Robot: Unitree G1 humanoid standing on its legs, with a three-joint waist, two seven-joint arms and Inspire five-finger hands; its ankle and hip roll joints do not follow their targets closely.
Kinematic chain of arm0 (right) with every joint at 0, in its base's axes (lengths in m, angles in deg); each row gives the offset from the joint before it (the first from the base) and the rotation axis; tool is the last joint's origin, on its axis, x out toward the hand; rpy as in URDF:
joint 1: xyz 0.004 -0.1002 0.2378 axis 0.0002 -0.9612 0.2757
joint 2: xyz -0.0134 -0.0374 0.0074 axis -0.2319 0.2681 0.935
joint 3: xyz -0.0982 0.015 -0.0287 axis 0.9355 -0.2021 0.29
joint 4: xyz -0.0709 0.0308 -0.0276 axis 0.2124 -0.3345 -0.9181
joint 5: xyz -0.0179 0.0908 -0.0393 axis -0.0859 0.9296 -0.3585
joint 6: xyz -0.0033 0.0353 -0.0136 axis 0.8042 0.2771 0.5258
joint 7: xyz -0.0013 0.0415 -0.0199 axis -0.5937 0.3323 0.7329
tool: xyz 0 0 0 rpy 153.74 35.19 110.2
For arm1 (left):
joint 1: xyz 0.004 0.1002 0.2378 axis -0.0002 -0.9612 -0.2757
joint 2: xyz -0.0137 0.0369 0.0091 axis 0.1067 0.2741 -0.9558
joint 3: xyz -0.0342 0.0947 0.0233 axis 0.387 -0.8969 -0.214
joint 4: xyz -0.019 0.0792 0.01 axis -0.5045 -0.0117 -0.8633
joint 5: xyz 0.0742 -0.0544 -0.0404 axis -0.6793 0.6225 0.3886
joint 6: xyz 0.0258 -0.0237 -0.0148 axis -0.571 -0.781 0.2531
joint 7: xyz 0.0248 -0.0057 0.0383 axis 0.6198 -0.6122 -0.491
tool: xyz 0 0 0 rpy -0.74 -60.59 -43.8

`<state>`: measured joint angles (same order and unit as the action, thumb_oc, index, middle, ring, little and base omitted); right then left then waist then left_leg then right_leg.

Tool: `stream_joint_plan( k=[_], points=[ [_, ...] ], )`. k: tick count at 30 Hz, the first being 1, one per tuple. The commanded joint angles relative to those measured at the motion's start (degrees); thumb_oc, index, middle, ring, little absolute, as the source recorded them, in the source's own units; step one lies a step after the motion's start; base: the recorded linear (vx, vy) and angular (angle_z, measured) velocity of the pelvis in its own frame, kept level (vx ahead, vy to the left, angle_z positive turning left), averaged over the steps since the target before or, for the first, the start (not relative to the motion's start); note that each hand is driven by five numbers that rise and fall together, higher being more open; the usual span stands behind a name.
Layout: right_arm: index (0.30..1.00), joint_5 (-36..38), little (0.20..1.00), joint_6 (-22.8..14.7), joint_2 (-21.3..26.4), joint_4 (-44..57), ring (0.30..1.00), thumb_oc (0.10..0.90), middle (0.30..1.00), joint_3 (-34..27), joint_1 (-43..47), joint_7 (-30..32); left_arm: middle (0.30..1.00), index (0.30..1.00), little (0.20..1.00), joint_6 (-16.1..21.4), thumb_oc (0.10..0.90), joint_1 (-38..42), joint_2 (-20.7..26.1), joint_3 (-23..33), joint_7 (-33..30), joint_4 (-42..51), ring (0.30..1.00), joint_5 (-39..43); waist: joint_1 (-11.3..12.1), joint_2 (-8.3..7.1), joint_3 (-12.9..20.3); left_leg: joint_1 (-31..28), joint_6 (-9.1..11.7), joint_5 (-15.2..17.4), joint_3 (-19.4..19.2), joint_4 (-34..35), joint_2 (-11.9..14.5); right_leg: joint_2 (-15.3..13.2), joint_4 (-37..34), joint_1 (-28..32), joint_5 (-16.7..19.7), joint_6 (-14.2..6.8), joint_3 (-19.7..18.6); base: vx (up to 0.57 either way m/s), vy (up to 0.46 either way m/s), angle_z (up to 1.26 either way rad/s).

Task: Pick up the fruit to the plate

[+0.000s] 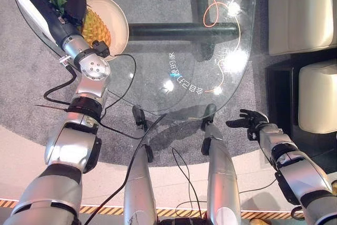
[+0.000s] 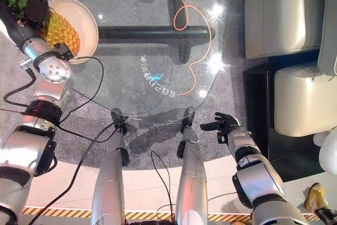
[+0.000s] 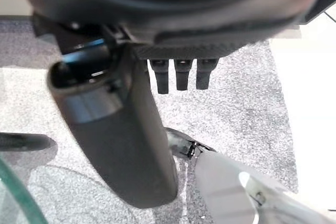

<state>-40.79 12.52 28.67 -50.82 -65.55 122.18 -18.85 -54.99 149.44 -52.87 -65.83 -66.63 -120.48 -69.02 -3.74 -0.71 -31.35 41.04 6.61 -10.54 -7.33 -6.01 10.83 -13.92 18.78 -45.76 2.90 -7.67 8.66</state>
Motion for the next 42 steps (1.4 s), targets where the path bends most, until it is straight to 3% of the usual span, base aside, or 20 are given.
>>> stream_joint_plan(
  k=[1,18,21,23,36,42],
  points=[
    [0.9,0.17,0.9,0.97,2.18,-1.76,0.9,0.8,0.9,1.4,-0.06,-0.32,0.3,0.3,0.2,4.77,0.1,10.87,6.93,-1.11,-0.98,-0.41,0.3,-4.63,0.6,-1.71,1.55,2.79,2.71,6.15,2.53,-8.12,1.87,-0.71,-0.87,-0.05,-0.42,-1.27,0.11,0.0,0.0,0.0],
    [0.9,0.63,0.9,0.59,1.82,-1.05,0.9,0.8,0.9,1.97,-0.3,-0.2,0.3,0.3,0.2,3.85,0.1,14.84,7.43,-3.49,-1.74,-2.15,0.3,-5.9,0.01,-3.1,1.55,3.54,2.86,6.14,2.44,-8.47,2.13,-0.14,-1.23,-0.64,0.22,-1.41,-0.13,0.0,0.0,0.0],
    [0.9,0.7,0.9,0.52,1.98,-0.87,0.9,0.8,0.9,2.03,-0.37,-0.29,0.352,0.352,0.26,3.79,0.16,14.98,7.67,-3.66,-1.75,-2.5,0.352,-5.6,-0.03,-3.1,1.55,3.54,2.85,6.1,2.47,-8.33,2.09,-0.19,-1.34,-0.71,0.3,-1.4,-0.14,0.0,0.0,0.0],
    [0.9,0.67,0.9,0.29,1.84,-0.89,0.9,0.8,0.9,2.05,-0.47,-0.15,0.427,0.427,0.348,3.56,0.248,15.09,7.79,-3.7,-1.6,-2.92,0.427,-5.5,-0.02,-3.07,1.55,3.59,2.81,6.06,2.52,-8.24,2.0,-0.18,-1.4,-0.81,0.36,-1.4,-0.18,0.0,0.0,0.0],
    [0.9,0.98,0.9,0.22,2.09,-0.79,0.9,0.8,0.9,2.06,-0.56,0.06,0.528,0.528,0.466,3.37,0.366,14.32,8.26,-3.49,-1.46,-3.75,0.528,-5.36,0.13,-3.1,1.55,4.04,2.79,5.96,2.55,-8.21,1.91,-0.3,-1.83,-1.06,0.68,-1.5,-0.03,0.0,0.0,0.0],
    [0.9,0.97,0.9,0.07,2.28,-0.98,0.9,0.8,0.9,1.98,-0.35,-0.1,0.542,0.542,0.483,3.75,0.383,14.16,8.38,-3.62,-1.15,-4.0,0.542,-4.88,0.22,-3.07,1.55,4.11,2.76,5.95,2.59,-8.15,1.9,-0.37,-2.03,-1.04,0.76,-1.54,0.06,0.0,0.0,0.0]
  ],
)
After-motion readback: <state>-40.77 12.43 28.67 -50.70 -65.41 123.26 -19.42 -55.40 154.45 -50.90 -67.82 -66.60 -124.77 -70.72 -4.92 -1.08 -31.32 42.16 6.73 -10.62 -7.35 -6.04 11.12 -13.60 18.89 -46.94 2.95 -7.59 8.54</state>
